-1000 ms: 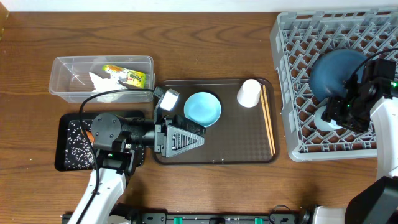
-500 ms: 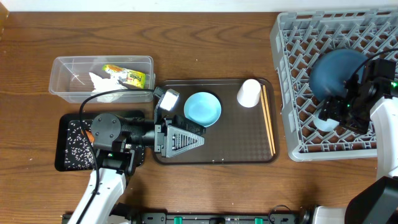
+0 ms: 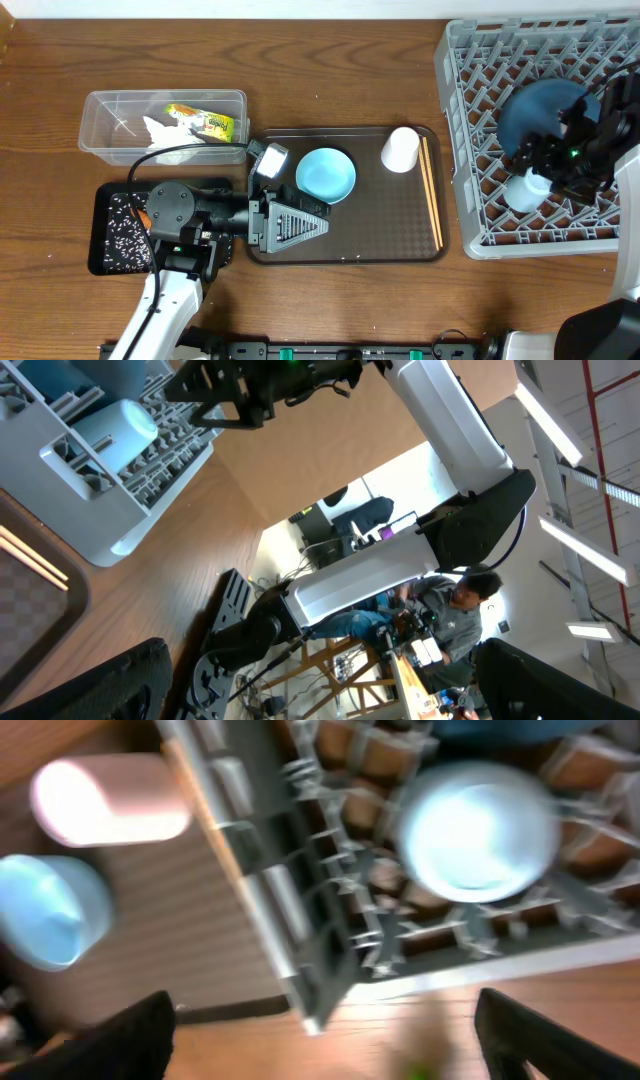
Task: Sort waste into correct bins and load items into the dishwasher rack
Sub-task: 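Lower the cup into the rack slot and release it with the right gripper, then move the left gripper right to the light blue bowl rim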
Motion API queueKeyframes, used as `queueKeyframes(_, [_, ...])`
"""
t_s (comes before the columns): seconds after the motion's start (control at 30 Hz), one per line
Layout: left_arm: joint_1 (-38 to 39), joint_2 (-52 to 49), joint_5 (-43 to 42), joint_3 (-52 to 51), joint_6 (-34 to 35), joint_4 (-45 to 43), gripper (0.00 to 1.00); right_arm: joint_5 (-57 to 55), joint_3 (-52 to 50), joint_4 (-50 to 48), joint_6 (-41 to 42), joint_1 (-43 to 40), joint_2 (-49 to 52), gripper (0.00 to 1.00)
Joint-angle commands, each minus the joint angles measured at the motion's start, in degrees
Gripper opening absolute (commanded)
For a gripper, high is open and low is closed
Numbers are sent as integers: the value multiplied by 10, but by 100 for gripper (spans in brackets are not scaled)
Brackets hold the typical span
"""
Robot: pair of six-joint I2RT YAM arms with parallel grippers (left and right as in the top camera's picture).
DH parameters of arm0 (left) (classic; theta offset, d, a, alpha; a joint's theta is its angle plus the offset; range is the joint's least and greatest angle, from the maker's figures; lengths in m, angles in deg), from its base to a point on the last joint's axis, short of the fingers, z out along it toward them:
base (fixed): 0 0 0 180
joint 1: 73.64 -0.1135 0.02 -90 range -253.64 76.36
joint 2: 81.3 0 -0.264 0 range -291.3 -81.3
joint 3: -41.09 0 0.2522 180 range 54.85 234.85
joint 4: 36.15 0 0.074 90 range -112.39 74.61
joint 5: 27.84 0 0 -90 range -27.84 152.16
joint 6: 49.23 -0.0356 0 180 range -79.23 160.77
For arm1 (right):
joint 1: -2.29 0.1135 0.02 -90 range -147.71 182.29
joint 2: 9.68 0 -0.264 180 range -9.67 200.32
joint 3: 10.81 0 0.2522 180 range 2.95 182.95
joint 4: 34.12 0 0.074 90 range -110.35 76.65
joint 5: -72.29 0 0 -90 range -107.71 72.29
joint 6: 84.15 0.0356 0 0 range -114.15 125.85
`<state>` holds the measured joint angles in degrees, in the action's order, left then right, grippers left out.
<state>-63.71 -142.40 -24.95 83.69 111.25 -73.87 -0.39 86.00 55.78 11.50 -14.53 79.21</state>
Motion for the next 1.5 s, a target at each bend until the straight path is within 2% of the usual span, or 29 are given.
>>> queueKeyframes(0.0, [1,0,-9,3,-6,-5,99,91,9,2,-1,-4,-1,99])
queueKeyframes(0.4, [1,0,12,3,-6,-5,99,90,9,1,-1,-4,-1,99])
queueKeyframes(0.5, [1,0,80,3,18,-5,98,90,9,2,-1,-4,-1,99])
queueKeyframes(0.77, [1,0,109,3,11,-5,98,90,9,2,-1,-4,-1,99])
queueKeyframes(1.3, [2,0,329,3,-6,21,98,90,9,2,-1,-4,-1,99])
queueKeyframes(1.47, [13,0,396,4,-66,65,98,90,9,1,-1,-4,-1,99])
